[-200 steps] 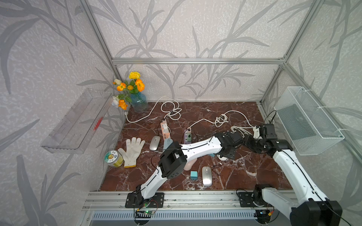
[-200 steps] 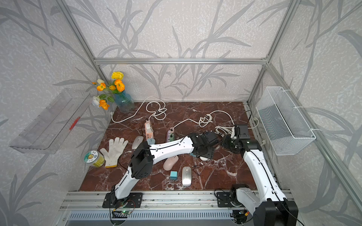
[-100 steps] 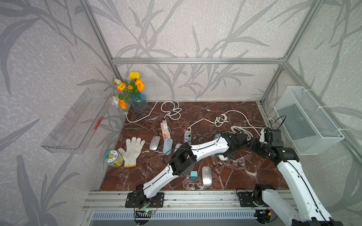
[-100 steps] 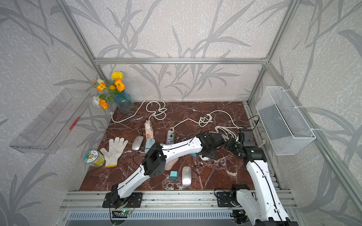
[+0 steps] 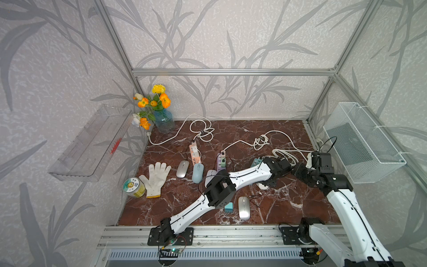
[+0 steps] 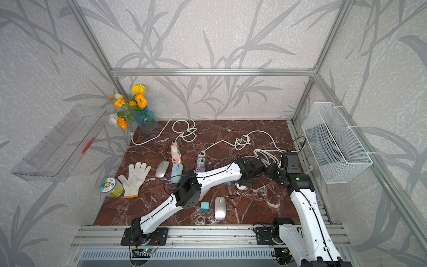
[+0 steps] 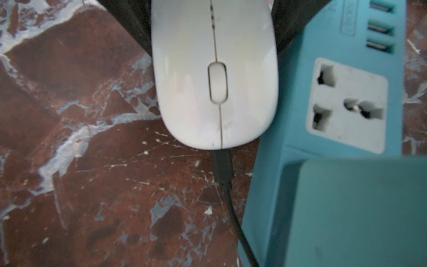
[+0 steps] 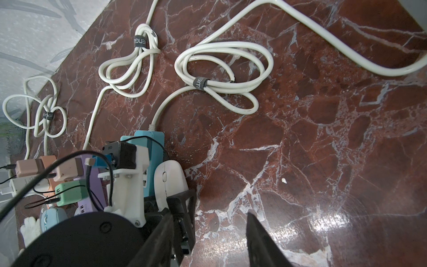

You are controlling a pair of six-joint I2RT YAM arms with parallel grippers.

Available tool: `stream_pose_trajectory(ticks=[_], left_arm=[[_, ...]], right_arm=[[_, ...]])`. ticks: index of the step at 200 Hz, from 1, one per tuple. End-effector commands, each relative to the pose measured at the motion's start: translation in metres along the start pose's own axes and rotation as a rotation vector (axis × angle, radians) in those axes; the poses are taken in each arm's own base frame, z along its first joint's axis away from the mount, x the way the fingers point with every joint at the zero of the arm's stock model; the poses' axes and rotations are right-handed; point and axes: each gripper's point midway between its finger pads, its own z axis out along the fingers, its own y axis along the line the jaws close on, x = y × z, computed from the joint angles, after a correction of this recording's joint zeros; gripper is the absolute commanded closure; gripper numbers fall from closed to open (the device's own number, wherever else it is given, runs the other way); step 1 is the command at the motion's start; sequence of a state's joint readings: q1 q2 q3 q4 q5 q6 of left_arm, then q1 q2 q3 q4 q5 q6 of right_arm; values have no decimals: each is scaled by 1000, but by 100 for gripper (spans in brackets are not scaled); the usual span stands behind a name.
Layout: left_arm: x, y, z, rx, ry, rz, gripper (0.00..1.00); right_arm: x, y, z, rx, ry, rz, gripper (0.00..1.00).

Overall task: Unplug the wireless mouse
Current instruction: Pick up the mouse from the center of the board.

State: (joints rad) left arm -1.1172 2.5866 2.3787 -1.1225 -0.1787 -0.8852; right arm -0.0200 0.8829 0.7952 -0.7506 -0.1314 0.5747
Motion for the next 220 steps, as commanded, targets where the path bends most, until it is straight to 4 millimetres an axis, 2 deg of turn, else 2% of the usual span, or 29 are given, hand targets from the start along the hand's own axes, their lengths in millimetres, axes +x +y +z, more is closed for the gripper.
stream_pose_trajectory(ticks=[1,27,66,91,126,155,186,220], left_arm=[[0,7,8,-41,3,-2,29],[0,-2,10,6,22,8,33],[-6,-11,-2,62,6,44,49],[-14,-16,-19,100,-25,90,55],[-22,-22,-54,186,-84,186,59],[-24,-11,-85,254,-151,249,60],[-16,2,-106,330,-197,321,60],[-12,34,-107,334,-216,333,60]], right_arm=[[2,-4,1,19,10,-2,49],[3,-4,2,18,12,-7,49],[2,-6,0,27,3,-12,49],[2,-4,-2,14,-1,-20,49],[1,2,-10,-27,-24,-24,48],[-1,4,-19,-45,-59,-20,48],[-2,12,-21,-99,-83,-12,48],[2,34,-11,-223,-36,-24,47]])
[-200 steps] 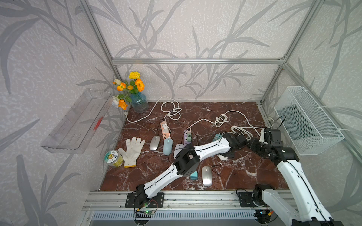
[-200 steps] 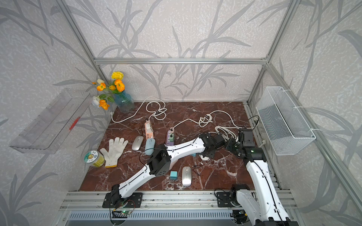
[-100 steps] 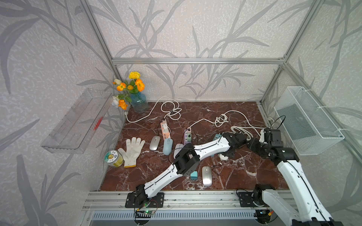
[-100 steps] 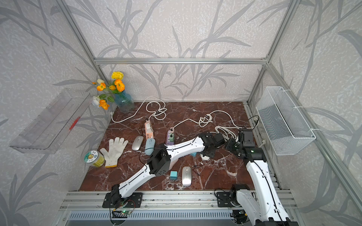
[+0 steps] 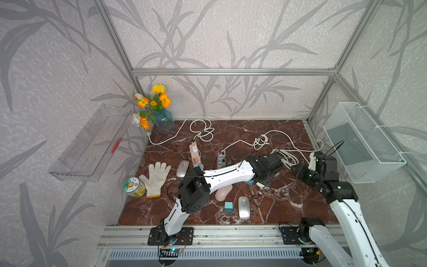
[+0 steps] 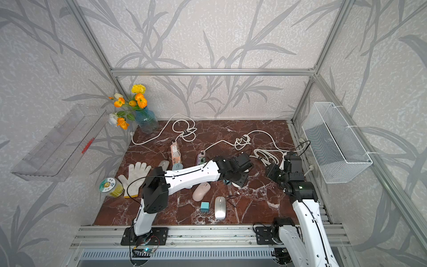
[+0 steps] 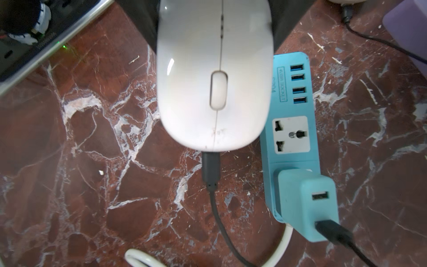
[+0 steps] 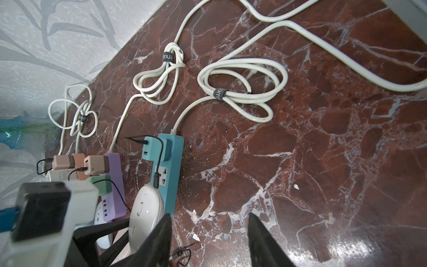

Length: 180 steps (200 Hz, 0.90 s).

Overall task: Unplug the wireless mouse
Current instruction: Pick up the mouse from the center of the board, then remove the power cord from the mouse.

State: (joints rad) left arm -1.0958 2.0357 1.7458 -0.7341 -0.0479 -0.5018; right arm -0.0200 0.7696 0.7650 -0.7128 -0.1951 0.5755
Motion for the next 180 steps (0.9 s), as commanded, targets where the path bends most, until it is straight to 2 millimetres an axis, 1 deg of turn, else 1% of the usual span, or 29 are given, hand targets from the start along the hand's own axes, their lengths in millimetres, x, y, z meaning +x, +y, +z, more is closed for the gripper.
stream_pose_trajectory(ticks=[1,12,30,45,63,72,80,88,93,96,113,127,148,165,180], left_arm=[[-11,13,-9,41,-66,35,60],[-9,19,-12,55,-77,37,60],[-6,24,-15,82,-95,83,61],[-1,29,-15,81,-108,147,65],[4,33,-16,75,-135,232,66],[6,37,-15,61,-137,258,74],[7,40,-14,50,-132,274,80],[9,44,-13,42,-121,280,86],[10,45,-12,38,-117,280,93],[10,46,-13,34,-117,279,100],[12,50,-15,29,-118,272,100],[13,50,-18,36,-131,260,100],[15,52,-21,39,-136,244,100],[17,52,-23,46,-139,235,100],[19,52,-24,47,-135,231,100]], right_arm=[[3,18,9,-113,31,-1,47],[4,30,12,-180,51,-4,47],[10,47,19,-285,108,3,47],[14,59,22,-363,148,15,47],[16,73,25,-456,184,40,47],[16,79,27,-495,193,43,47],[17,82,29,-519,201,41,46],[18,85,31,-535,212,40,44],[19,85,33,-537,220,40,43],[20,85,34,-535,225,41,43],[27,85,42,-509,254,47,40],[39,80,52,-453,282,62,40],[50,73,70,-407,287,153,40],[53,79,83,-440,285,226,41],[55,88,91,-465,293,248,41]])
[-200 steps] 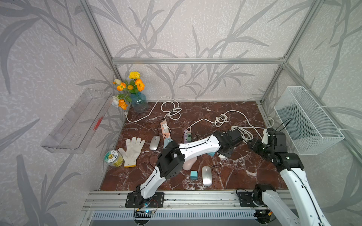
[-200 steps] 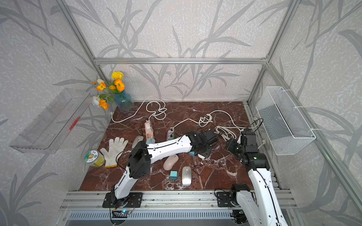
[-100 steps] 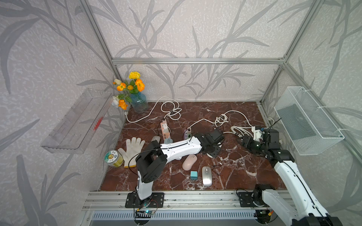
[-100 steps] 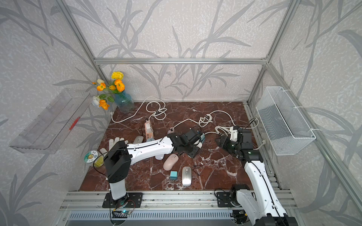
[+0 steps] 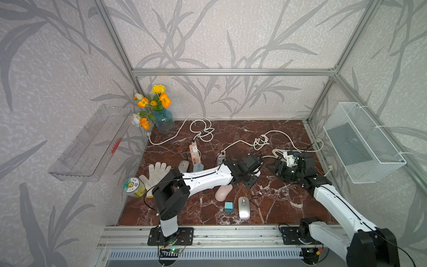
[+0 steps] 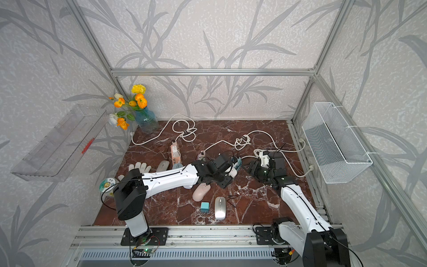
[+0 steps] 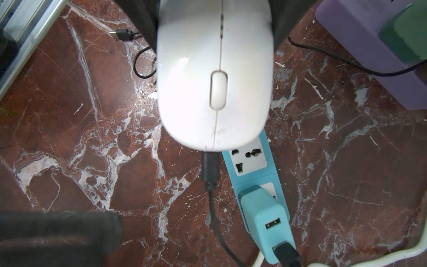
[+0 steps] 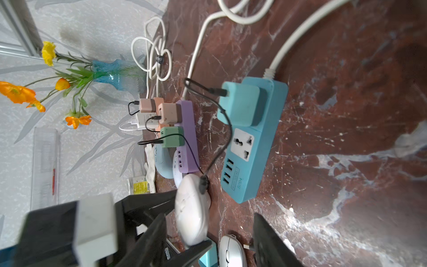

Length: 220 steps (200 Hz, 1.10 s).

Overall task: Unplug the wireless mouse
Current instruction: Remove the power cord from the mouse.

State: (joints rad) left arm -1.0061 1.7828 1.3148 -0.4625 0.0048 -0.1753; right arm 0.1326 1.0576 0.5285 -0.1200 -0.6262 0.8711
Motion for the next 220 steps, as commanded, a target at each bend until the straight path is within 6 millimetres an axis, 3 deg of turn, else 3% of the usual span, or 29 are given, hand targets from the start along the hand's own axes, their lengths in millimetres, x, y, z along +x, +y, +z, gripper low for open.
stream_pose_trajectory(ticks=[1,65,104,155,220], left_arm=[[-11,1,-14,4,-57,-9,100],[-5,2,-15,9,-45,4,100],[-5,3,-18,14,-55,-3,100],[-3,-1,-20,41,-51,2,100],[-1,0,-20,40,-35,9,100]], right_arm=[[-15,12,15,-64,-58,65,41],[-24,27,32,-132,-52,103,47],[-15,7,44,-21,13,152,54],[-16,16,54,-65,44,177,60],[-18,24,52,-72,43,171,85]])
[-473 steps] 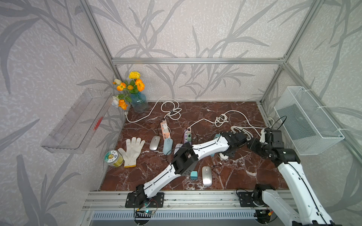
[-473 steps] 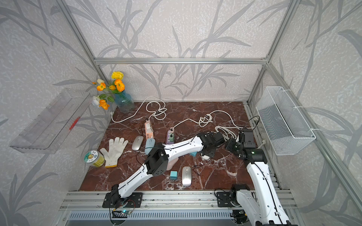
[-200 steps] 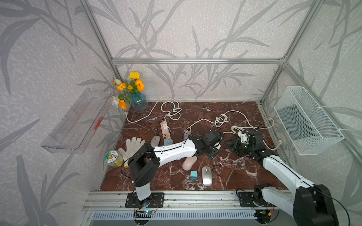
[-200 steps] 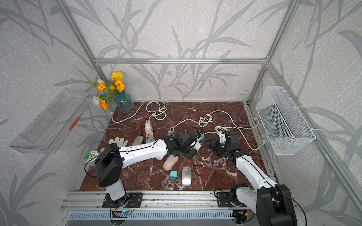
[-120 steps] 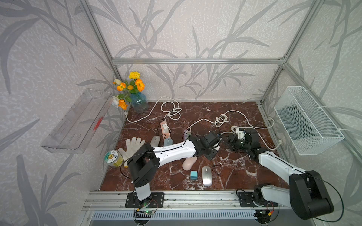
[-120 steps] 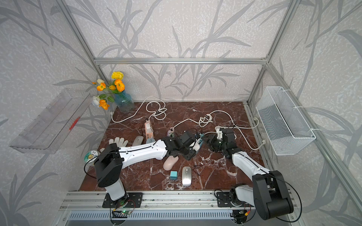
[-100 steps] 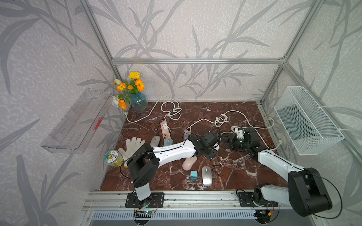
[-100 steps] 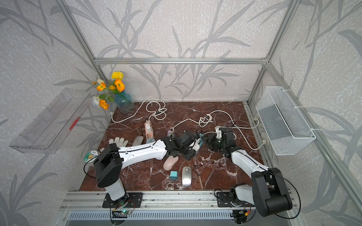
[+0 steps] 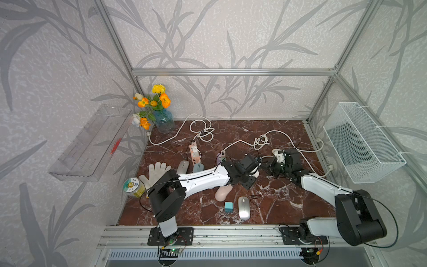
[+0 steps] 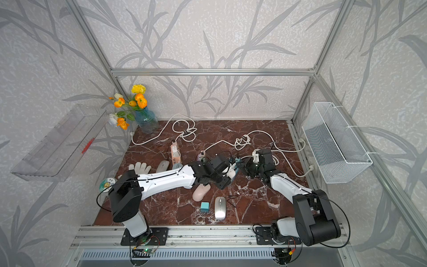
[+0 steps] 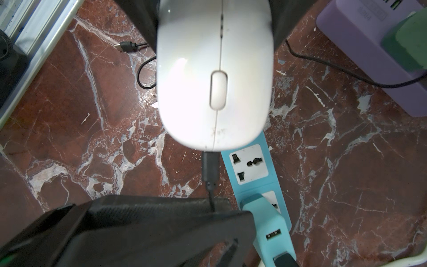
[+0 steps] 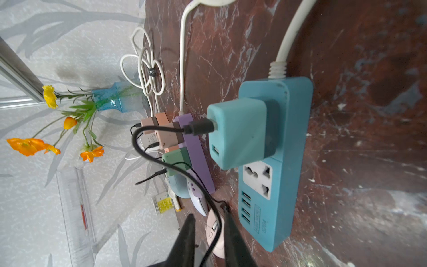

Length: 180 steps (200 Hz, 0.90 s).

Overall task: Unplug the wireless mouse
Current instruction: Remove the power cord from the mouse.

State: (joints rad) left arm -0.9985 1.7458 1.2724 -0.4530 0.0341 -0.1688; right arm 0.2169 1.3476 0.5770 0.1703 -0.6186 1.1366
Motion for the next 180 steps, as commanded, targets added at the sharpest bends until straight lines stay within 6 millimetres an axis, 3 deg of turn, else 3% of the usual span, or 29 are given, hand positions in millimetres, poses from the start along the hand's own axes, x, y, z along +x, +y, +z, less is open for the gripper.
stream_pose_trajectory(ticks=[1,33,77,126,180], left_arm=[[-8,0,-14,13,-35,10,100],[-4,1,-13,9,-24,6,100],[9,8,-15,-22,8,-22,100],[45,-2,-17,37,93,-61,100],[63,-15,-21,80,126,-90,100]], right_arm=[[-1,17,-2,-35,3,-23,86],[0,18,-4,-22,9,-29,100],[-9,23,-10,-13,-47,-15,100],[-27,31,-8,-6,-103,9,100],[-33,27,-6,11,-129,25,100]])
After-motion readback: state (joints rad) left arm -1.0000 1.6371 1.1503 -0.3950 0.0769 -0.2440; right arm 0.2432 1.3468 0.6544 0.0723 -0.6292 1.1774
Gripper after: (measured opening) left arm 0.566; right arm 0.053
